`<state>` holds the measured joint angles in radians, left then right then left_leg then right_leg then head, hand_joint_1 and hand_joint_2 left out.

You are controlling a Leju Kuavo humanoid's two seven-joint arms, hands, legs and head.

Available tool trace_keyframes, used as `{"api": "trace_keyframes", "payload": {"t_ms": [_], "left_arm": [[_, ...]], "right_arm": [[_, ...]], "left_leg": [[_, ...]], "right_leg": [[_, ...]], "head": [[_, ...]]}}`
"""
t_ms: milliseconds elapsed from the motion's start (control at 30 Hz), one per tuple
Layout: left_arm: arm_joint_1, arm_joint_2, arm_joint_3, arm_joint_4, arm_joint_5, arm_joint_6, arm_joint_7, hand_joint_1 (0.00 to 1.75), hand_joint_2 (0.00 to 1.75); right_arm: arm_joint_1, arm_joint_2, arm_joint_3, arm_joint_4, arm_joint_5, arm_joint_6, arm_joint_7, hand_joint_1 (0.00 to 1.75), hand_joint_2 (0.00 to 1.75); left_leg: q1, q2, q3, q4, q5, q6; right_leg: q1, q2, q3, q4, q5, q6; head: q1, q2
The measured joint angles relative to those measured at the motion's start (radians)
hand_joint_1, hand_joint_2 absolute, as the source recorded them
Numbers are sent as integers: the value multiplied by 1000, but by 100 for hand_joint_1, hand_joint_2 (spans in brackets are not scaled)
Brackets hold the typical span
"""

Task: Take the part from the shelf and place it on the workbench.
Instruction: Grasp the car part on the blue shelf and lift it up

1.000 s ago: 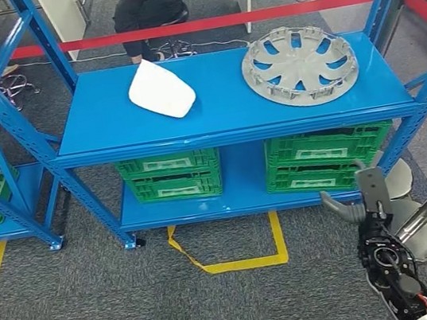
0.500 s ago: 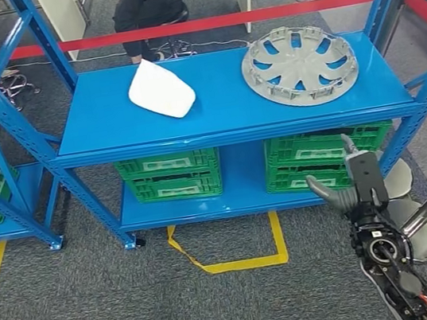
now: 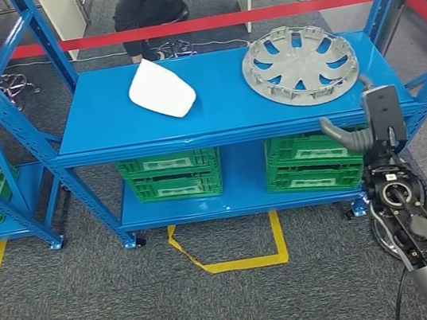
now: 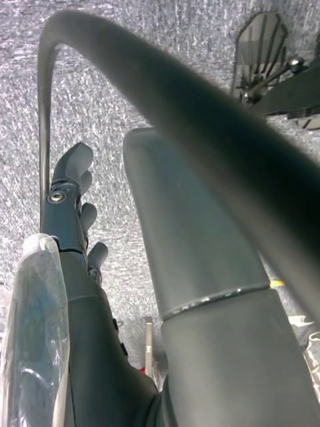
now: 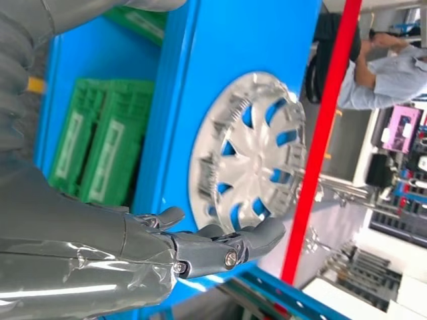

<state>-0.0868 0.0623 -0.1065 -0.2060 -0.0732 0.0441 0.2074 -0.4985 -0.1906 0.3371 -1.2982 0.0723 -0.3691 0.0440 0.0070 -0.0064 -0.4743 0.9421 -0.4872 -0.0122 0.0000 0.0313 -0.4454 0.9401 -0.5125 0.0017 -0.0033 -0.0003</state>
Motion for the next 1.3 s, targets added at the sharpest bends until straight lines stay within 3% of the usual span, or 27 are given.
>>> {"api": "trace_keyframes", "payload": {"t_ms": [1033, 1300], "left_arm": [[18, -16, -9, 1, 55, 33, -5, 0, 0], [15, -12, -9, 1, 70, 44, -23, 0, 0]], "right_arm": [[3, -2, 94, -41, 70, -52, 55, 0, 175], [-32, 0, 120, -19, 14, -53, -17, 0, 175]], "left_leg": [[0, -1, -2, 0, 1, 0], [0, -1, -2, 0, 1, 0]], "right_leg": [[0, -1, -1, 0, 0, 0], [0, -1, -1, 0, 0, 0]], "head": [[-1, 0], [-1, 0]]}}
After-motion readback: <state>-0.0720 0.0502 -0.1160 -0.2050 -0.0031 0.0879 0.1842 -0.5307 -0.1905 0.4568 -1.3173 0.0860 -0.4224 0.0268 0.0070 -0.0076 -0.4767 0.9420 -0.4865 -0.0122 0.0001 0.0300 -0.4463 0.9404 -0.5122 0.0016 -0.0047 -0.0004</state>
